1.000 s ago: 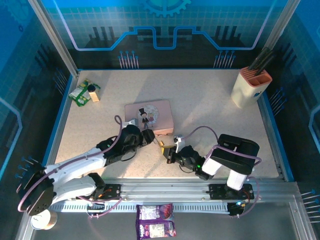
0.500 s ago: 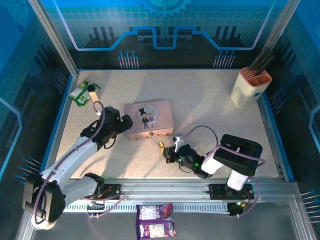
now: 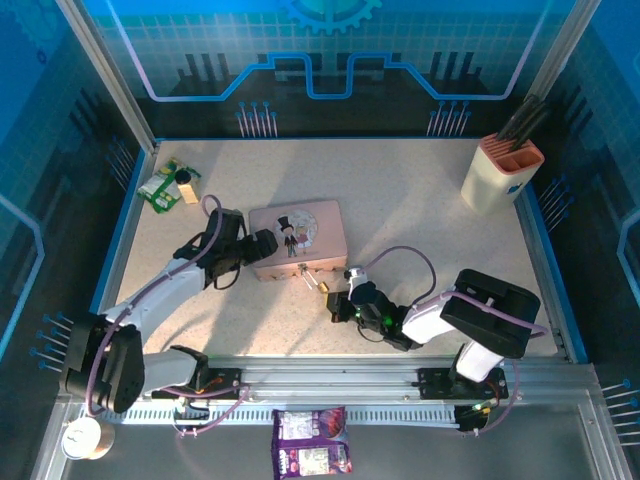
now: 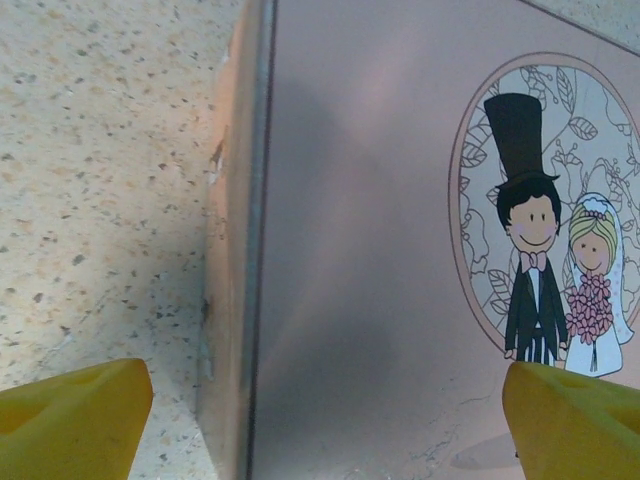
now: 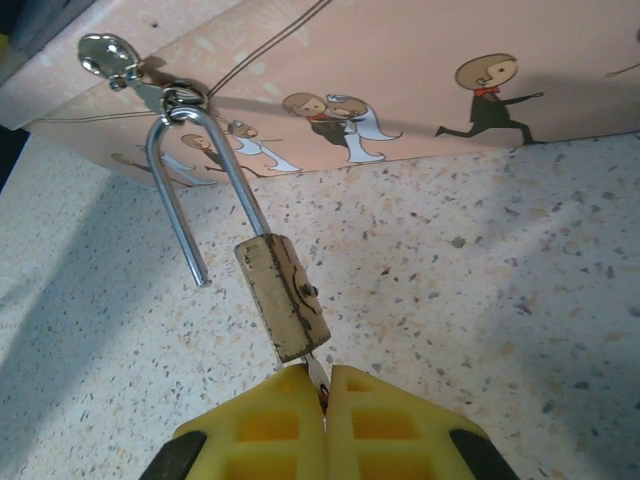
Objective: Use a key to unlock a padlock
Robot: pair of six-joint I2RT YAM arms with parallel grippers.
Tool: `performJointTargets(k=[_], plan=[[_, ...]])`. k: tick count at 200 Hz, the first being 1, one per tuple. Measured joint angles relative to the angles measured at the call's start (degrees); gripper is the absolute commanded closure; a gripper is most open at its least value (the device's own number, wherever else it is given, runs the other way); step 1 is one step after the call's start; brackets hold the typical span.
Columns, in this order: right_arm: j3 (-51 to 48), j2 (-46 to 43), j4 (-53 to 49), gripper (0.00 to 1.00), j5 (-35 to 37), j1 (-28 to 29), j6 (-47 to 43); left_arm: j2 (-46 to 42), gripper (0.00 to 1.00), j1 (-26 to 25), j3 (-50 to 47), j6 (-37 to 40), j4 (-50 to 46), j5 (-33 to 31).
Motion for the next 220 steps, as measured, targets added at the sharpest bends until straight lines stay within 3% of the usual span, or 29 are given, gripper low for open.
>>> performJointTargets(k=[70,113,160,220], plan=[[2.58,0.09,-5.62,0.93,-2.08,-0.85,1.09,2.99,0.15,-4.76,-1.73,-3.08,2.29,-0.83],[2.73,0.98,-5.75,0.83,-4.39,-2.97,3.06,3.19,0.16,-8.92,-2.60,-6.45,4.83,-2.84],[2.62,0.50,-4.68,0.68,-6.19,-3.48,2.49,3.19,0.16,-9.51,-2.84,-7.89,5.20,-3.87],[2.47,-4.35,-10.36,0.61,-5.20,-7.85,-3.89,3.19,0.16,-9.75,-2.86,-8.96,5.20,-4.50]])
